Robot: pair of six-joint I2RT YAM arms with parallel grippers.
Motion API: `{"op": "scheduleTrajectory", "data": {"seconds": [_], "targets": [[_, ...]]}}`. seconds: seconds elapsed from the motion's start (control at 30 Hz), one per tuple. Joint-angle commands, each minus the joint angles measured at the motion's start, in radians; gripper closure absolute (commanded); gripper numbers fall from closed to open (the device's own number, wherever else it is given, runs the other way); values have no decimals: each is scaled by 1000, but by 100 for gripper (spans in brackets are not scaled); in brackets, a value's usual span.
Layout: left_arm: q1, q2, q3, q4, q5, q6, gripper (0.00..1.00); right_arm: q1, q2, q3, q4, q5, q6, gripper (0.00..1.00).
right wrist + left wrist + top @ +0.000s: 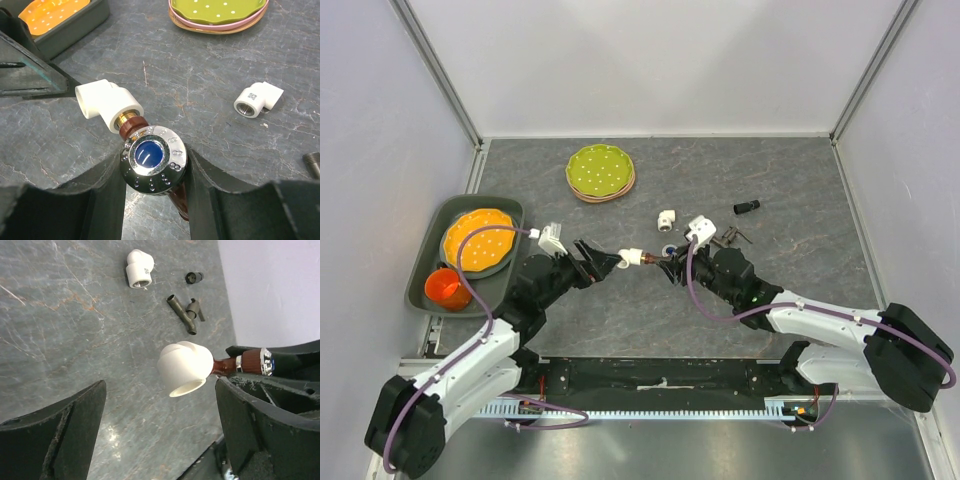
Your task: Install the water faucets
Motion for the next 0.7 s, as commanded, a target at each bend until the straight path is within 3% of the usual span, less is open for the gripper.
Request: {"op": "scheduleTrajectory", "data": {"seconds": [0.0, 0.23, 0.67], "targets": [[-1, 57, -56, 252, 25, -259, 5, -5, -24, -19, 153, -24, -1, 100], [-6, 175, -15, 310, 92, -293, 5, -3, -17, -39, 210, -46, 16, 100], [-43, 288, -21, 479, 95, -380, 15, -3, 3, -45, 246, -70, 38, 100]]}}
